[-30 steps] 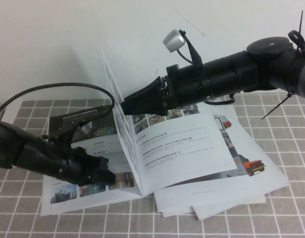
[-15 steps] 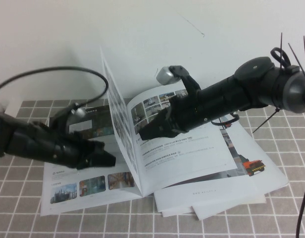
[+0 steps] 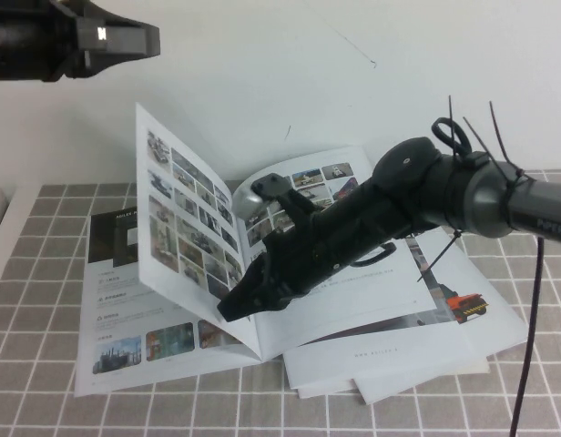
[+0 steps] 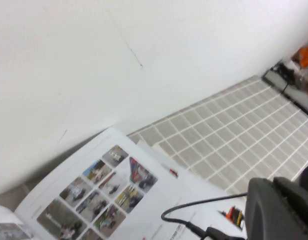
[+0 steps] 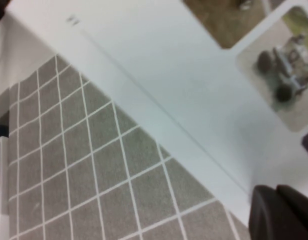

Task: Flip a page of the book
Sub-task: Open the closed book

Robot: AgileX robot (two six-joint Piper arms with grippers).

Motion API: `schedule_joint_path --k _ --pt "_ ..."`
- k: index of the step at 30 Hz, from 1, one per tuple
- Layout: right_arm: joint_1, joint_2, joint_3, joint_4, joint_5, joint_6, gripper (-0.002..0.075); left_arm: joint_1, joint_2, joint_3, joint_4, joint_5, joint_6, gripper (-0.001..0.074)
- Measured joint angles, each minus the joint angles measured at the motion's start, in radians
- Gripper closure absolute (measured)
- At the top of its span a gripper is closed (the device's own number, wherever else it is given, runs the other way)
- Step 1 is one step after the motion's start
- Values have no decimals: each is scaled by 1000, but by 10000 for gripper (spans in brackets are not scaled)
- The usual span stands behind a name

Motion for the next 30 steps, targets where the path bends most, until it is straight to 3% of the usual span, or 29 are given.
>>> schedule_joint_path --k 10,30 --pt "84 20 0 -126 -122 73 727 -20 117 43 297 7 -136 738" --pt "84 69 0 -197 -110 131 727 -20 392 256 431 -87 -185 738"
